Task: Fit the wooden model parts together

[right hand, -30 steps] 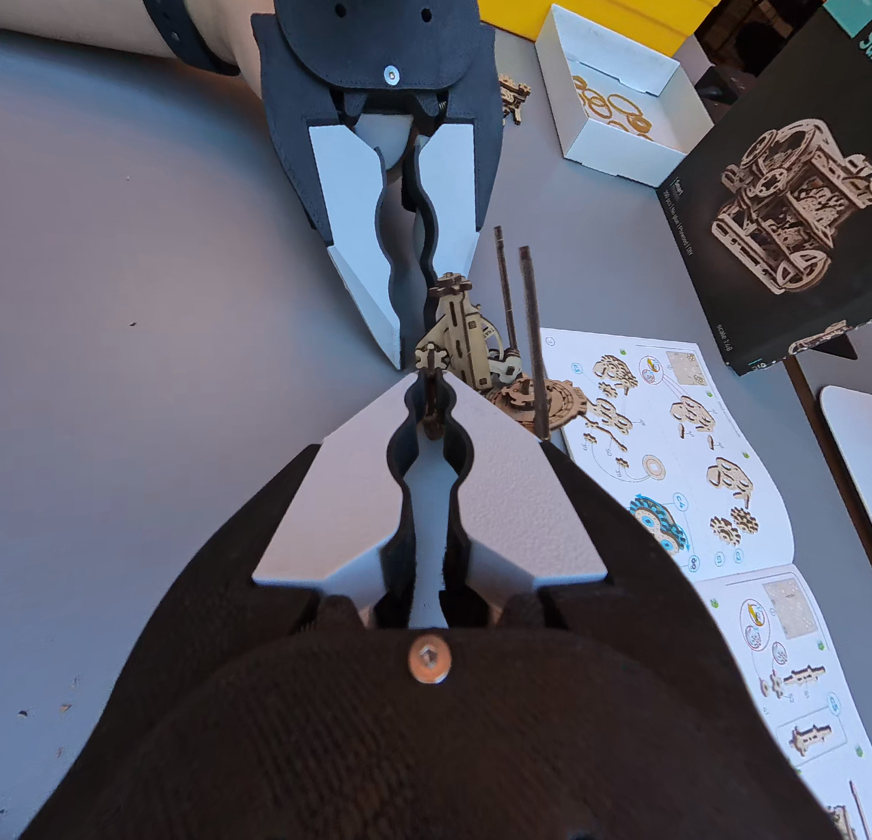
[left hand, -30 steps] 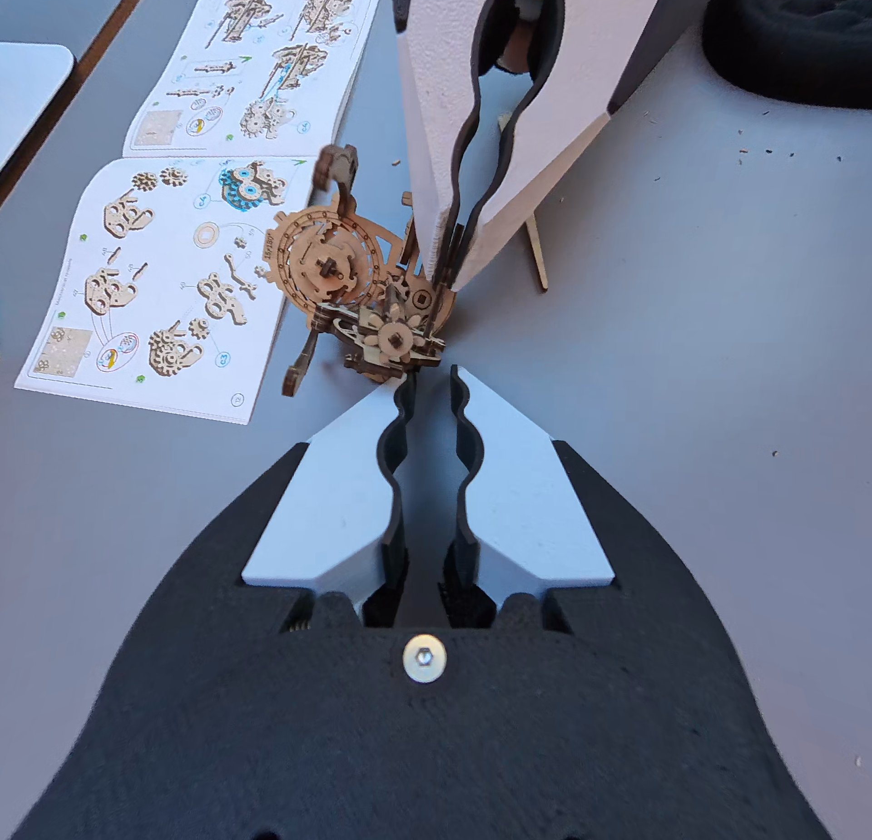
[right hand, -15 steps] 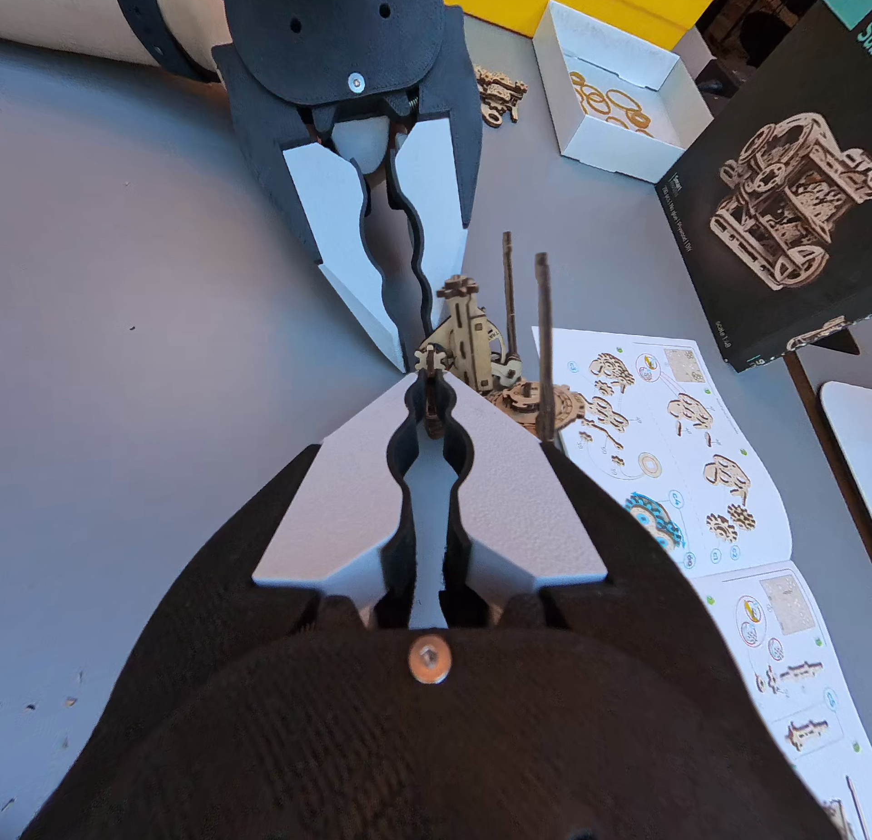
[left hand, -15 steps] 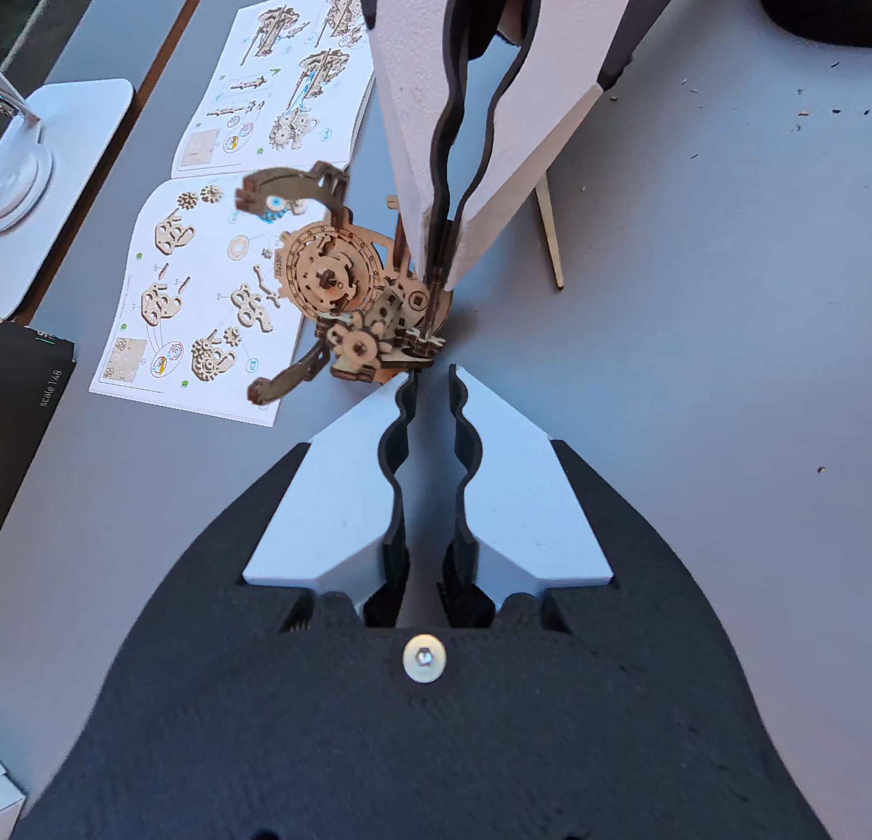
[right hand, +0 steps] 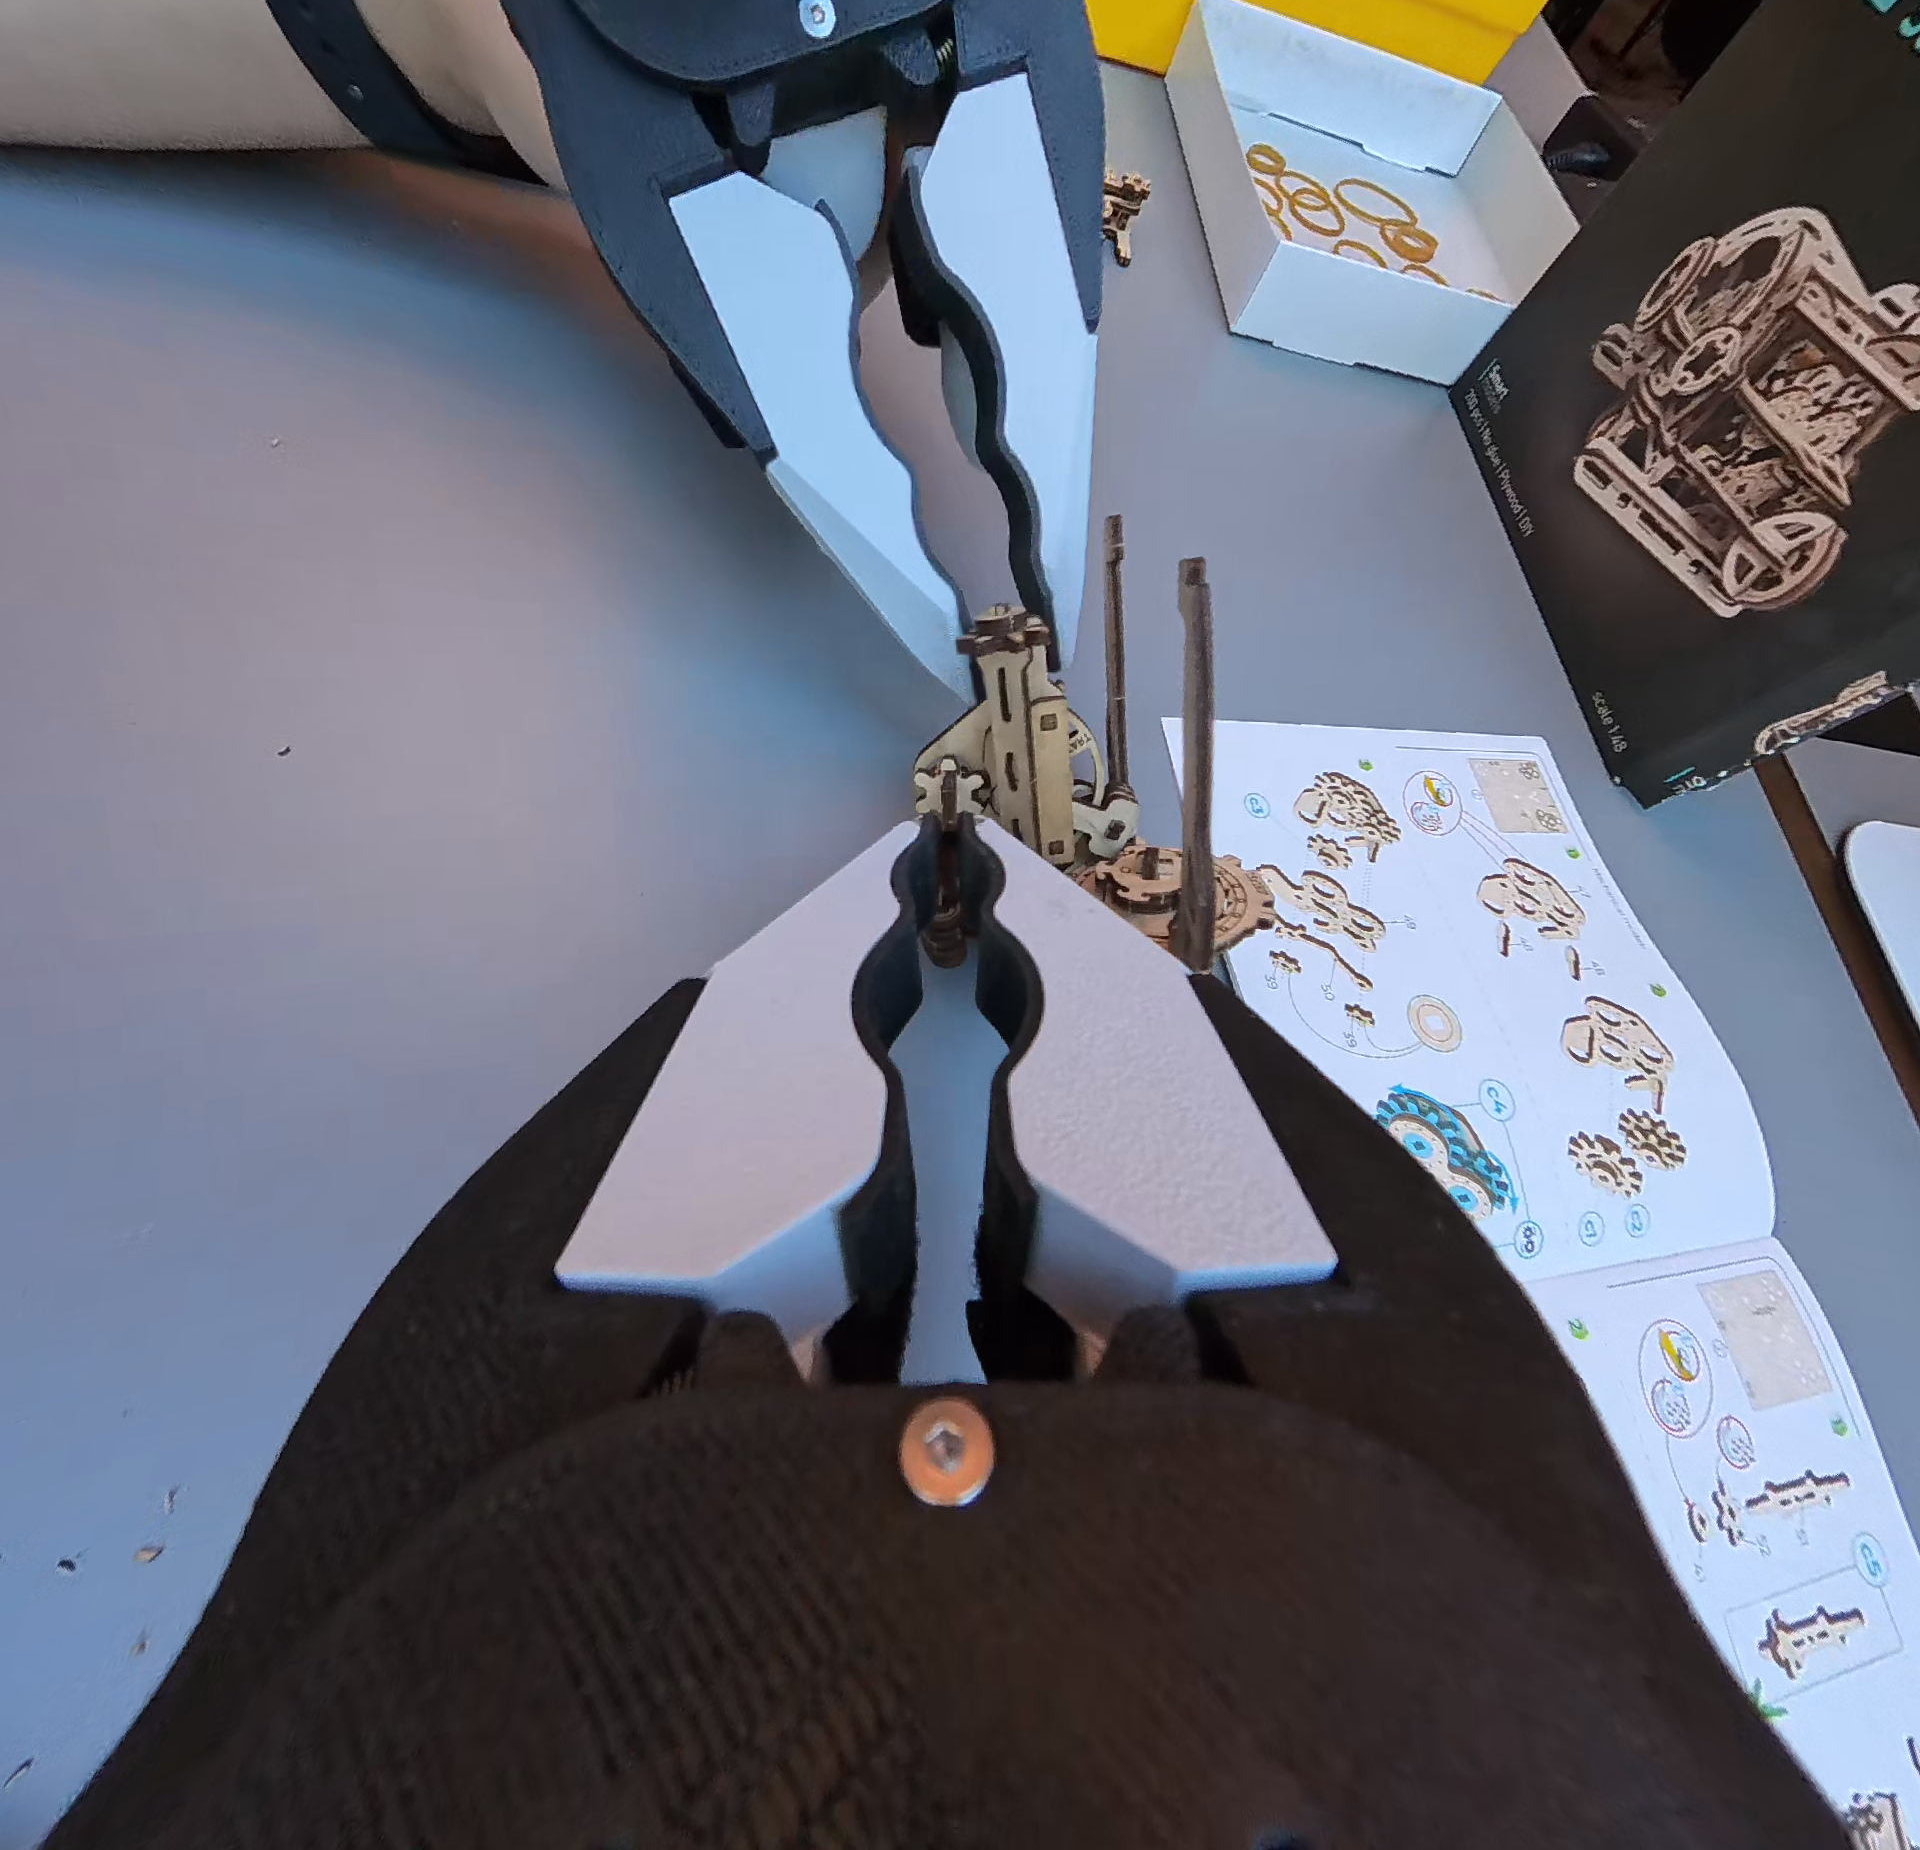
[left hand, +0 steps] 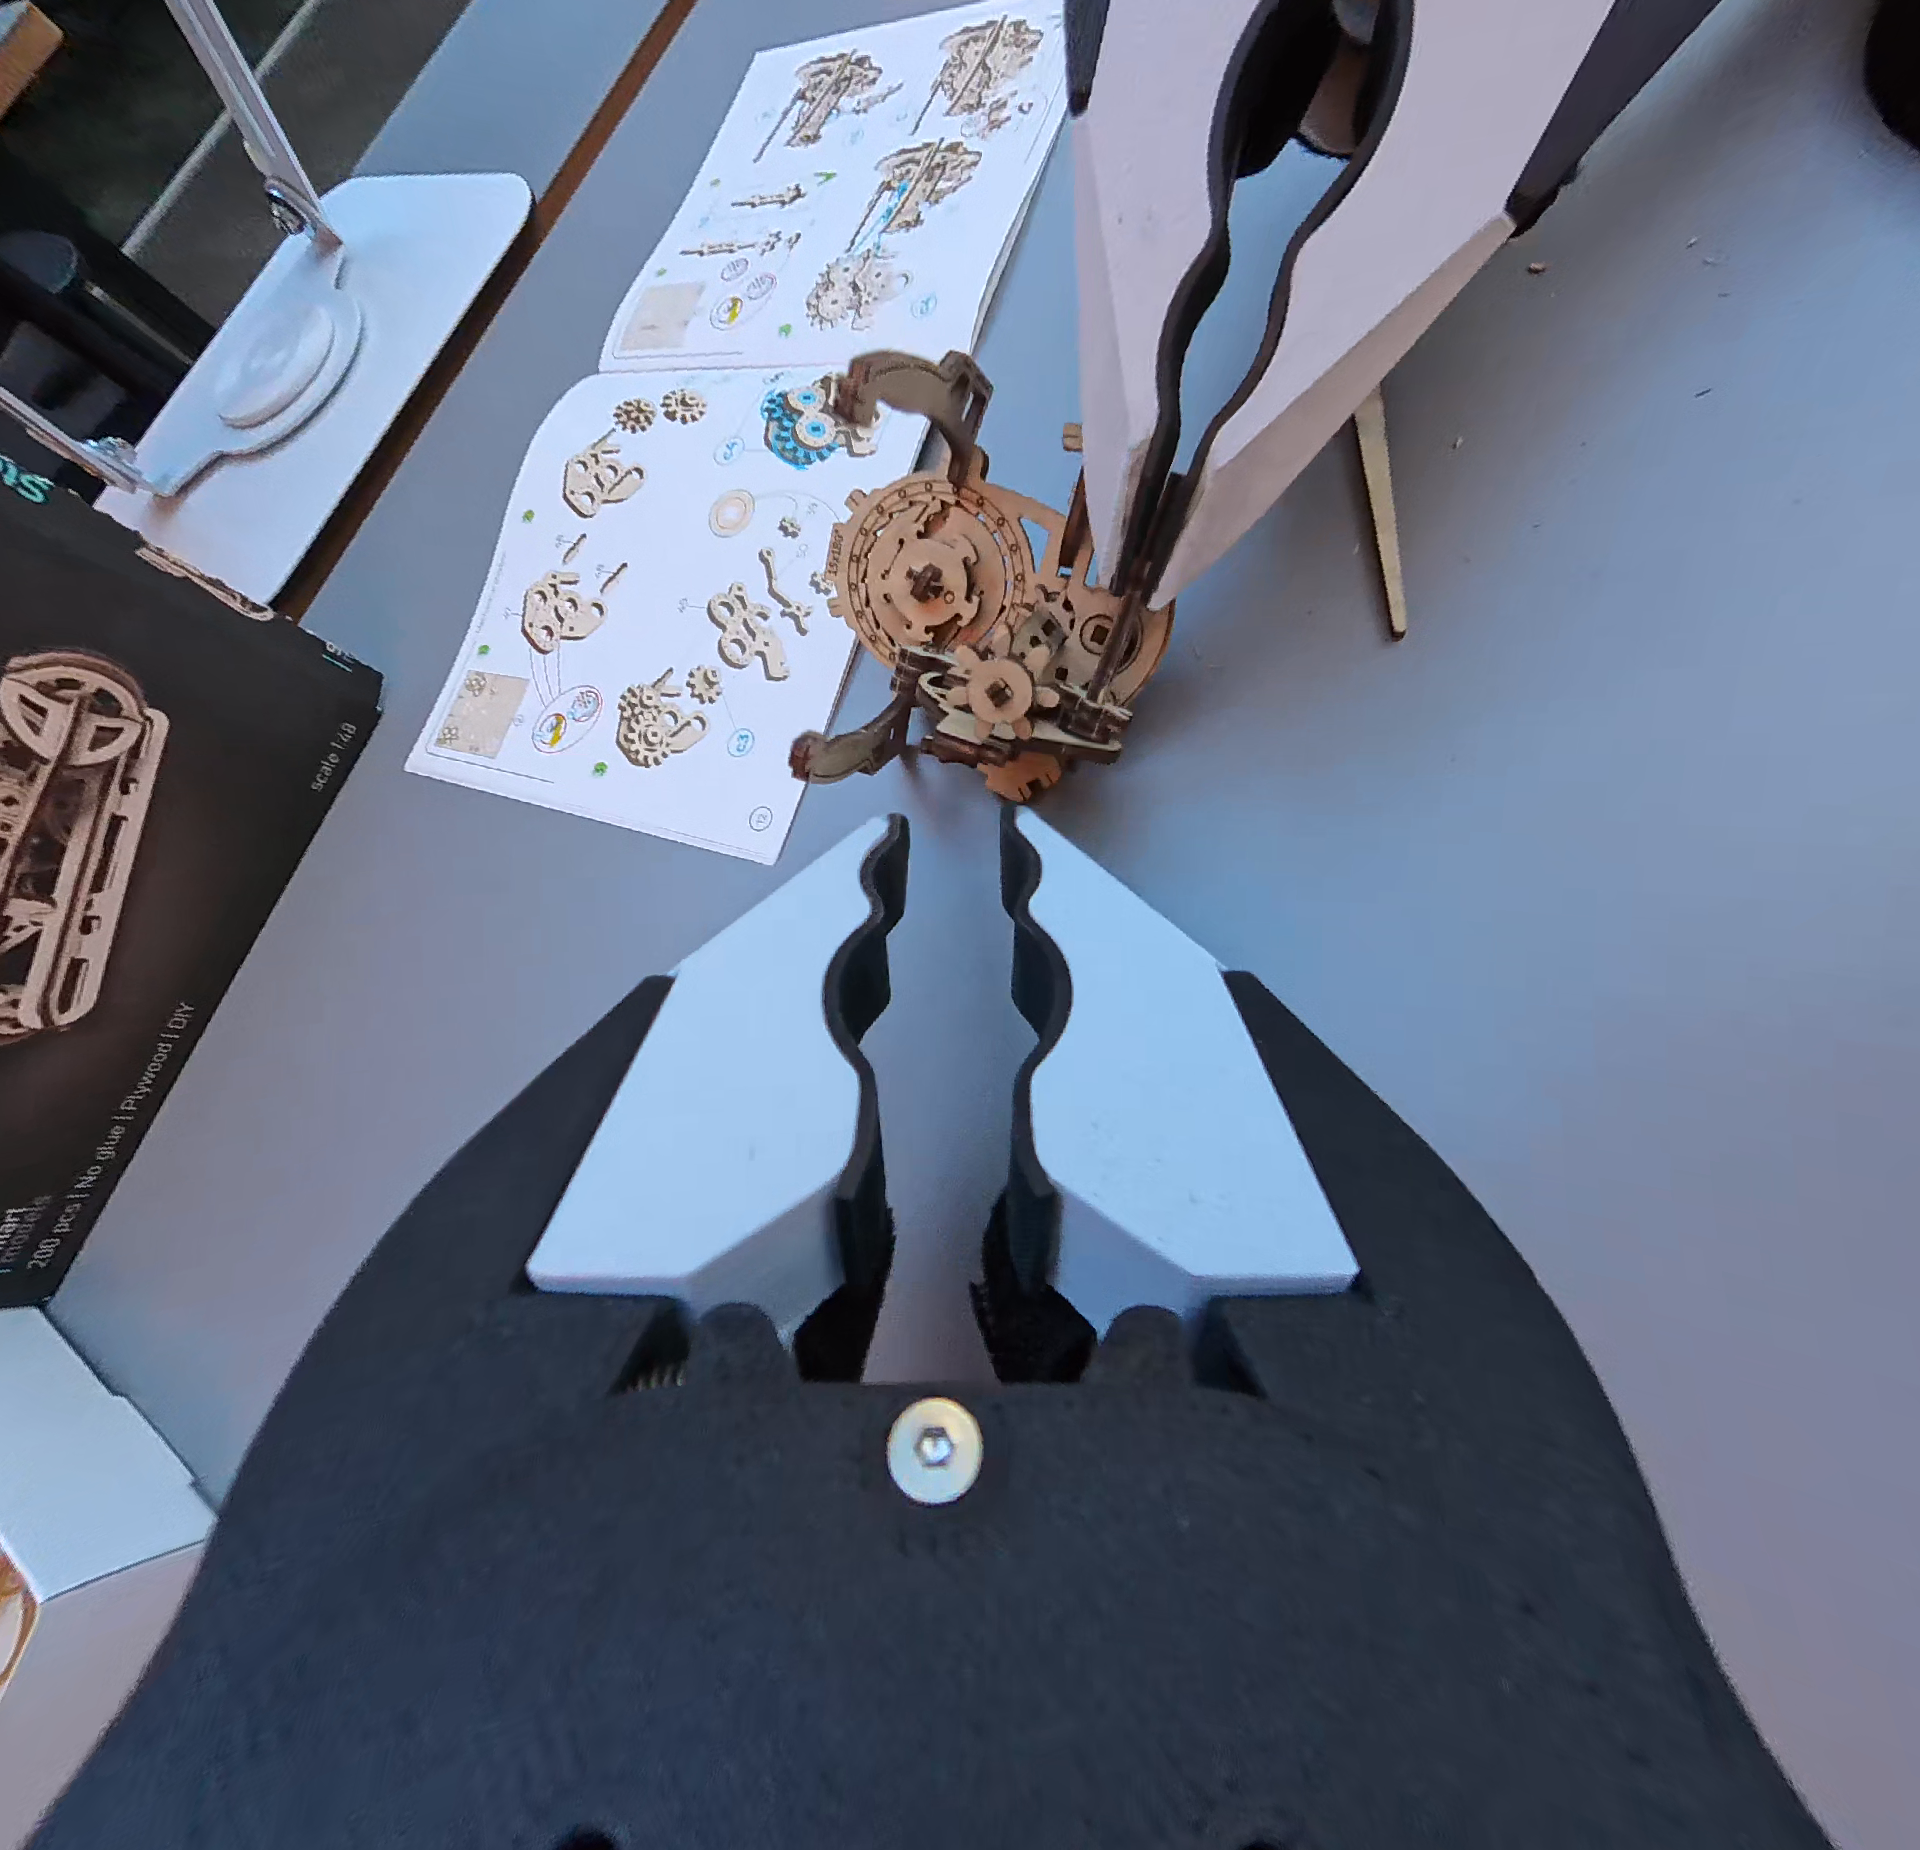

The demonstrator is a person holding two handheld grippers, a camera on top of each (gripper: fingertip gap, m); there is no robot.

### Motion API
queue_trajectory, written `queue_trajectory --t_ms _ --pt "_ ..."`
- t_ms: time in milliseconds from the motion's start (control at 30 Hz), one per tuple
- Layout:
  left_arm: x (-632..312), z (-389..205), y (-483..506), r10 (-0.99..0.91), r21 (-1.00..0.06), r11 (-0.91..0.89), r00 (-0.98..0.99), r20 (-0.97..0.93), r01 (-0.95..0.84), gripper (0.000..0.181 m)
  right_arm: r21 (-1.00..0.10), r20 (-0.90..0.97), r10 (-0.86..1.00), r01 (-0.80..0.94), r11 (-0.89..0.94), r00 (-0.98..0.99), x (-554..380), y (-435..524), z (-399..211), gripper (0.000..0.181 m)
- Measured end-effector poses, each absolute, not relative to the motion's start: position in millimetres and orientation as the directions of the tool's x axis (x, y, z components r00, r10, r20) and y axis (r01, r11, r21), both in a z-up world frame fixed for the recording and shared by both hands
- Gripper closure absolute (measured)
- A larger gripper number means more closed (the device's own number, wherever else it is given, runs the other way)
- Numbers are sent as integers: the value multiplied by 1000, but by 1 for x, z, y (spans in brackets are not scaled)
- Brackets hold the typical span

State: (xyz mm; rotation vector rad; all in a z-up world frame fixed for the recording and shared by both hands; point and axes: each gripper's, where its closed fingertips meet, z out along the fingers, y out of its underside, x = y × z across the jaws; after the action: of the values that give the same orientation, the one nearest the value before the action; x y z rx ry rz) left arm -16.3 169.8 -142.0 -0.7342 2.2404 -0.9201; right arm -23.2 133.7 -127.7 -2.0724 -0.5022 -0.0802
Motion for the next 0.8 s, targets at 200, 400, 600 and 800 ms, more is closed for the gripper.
queue_trajectory --t_ms 200,400,600,800 --pt "-11 -142 179 -702 -747 598 -639 -314 -290 163 -808 255 323 384 -447 911 -23 134 -128 181" --pt "-16 -131 173 -694 -817 506 -693 -194 -278 178 -808 256 327 387 -444 910 -22 135 -127 181" --pt "-23 -117 166 -629 -800 591 -681 -376 -105 165 -808 256 329 388 -444 909 -23 135 -128 181" --pt "-20 -122 158 -603 -798 596 -705 -374 -87 166 -805 261 331 394 -445 907 -23 135 -128 181"
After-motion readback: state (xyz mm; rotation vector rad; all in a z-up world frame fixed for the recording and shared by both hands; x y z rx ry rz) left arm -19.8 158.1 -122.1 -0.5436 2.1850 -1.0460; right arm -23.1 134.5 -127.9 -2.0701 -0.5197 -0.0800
